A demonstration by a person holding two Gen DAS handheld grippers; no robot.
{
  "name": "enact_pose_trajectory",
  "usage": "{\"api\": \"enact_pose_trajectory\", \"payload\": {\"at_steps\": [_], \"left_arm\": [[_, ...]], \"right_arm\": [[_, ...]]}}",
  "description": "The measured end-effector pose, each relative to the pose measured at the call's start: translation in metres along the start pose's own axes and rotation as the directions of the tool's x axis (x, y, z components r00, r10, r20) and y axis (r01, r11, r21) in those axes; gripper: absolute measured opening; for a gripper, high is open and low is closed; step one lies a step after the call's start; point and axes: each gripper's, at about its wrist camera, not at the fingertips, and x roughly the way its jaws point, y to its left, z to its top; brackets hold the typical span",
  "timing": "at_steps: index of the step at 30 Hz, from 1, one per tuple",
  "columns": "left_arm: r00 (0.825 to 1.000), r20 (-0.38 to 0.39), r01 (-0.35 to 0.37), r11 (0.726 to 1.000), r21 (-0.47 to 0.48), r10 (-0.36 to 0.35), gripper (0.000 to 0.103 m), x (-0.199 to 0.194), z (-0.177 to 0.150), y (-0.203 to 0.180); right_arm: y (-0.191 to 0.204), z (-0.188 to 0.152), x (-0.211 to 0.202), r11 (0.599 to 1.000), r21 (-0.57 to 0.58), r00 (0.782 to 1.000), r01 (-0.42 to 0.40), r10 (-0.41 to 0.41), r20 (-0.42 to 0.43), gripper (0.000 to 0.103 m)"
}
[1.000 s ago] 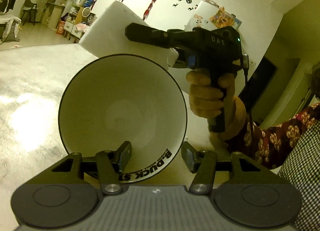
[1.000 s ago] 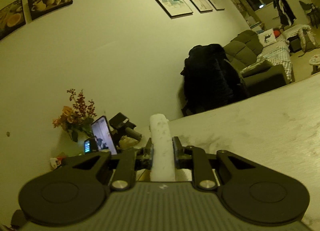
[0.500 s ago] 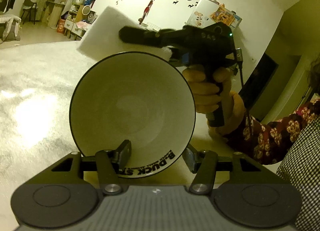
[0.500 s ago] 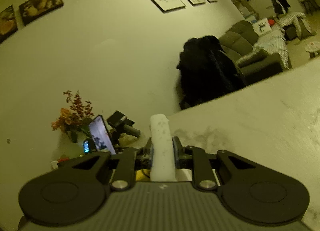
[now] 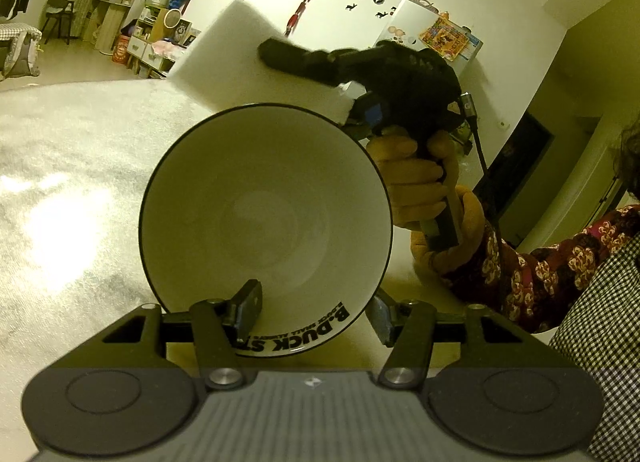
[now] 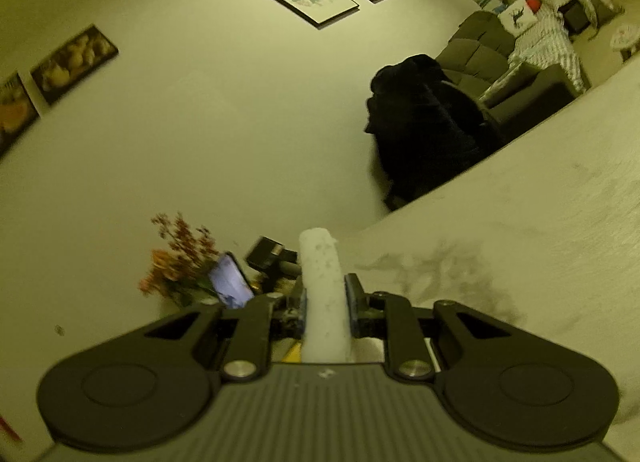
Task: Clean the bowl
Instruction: 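Scrub the sponge over the bowl's outer wall near the rim with the right tool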
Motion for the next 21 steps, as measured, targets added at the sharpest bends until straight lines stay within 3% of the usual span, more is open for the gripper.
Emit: {"api": "enact_pose_trajectory", "payload": {"at_steps": [4,12,21], "left_arm": [[1.0,0.0,0.0,1.0,0.0,0.0,0.058,0.0,-0.001,0.0],[1.0,-0.001,0.002,1.0,0.0,-0.002,0.058,-0.001,0.0,-0.002],[1.0,-0.004,0.002,1.0,0.003,-0.002,0.06,-0.004,0.002,-0.004]], "right_arm": [[0.0,0.001,0.001,1.0,0.013,1.0,0.026,-0.026,-0.003,0.02],[-0.017,-0.001,0.012,0.981,0.088,0.984,0.173,-0.168,-0.062,0.019],[-0.012,0.0,0.009,0.992,0.093,0.995,0.09,-0.085,-0.053,0.02]]}}
